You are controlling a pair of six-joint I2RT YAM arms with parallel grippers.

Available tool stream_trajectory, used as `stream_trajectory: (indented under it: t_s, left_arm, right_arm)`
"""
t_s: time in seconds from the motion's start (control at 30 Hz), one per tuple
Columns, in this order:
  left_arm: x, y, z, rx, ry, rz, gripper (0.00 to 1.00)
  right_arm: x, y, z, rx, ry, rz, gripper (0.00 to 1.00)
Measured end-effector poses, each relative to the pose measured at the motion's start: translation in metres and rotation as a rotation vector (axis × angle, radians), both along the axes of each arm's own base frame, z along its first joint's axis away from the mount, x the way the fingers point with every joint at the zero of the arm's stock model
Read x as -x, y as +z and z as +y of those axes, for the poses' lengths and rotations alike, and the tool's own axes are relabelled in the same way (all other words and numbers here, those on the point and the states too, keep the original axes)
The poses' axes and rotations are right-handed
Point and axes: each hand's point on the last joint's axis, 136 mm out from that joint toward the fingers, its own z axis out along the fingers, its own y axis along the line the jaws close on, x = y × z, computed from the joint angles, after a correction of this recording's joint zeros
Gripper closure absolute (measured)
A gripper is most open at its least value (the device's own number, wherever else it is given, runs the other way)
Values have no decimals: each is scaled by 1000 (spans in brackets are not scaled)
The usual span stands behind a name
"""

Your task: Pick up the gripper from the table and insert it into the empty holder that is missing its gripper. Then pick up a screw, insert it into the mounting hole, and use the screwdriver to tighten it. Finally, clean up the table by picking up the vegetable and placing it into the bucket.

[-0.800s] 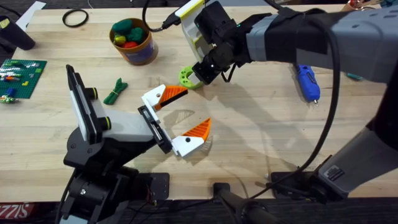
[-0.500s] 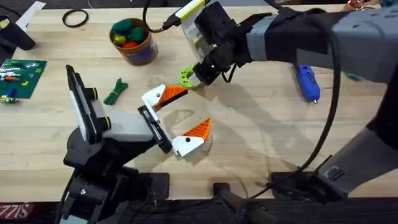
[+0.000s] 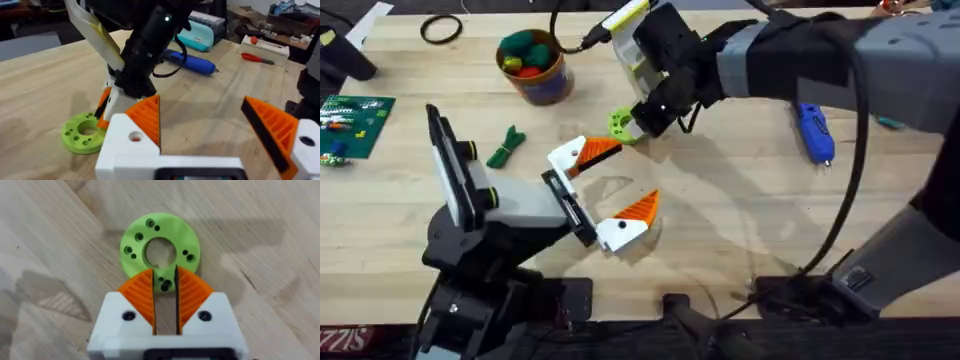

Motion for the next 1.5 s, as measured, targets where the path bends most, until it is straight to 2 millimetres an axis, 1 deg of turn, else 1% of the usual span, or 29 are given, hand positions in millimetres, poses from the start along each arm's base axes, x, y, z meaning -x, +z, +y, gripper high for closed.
stream_trajectory:
  t_s: [0.43, 1.5]
  left_arm:
    - [0, 0, 0, 0, 0, 0, 14]
    - [0, 0, 0, 0, 0, 0, 14]
  right_arm:
    - [4, 4, -3, 22, 0, 29, 789]
    - [10, 3, -8, 44, 0, 57, 789]
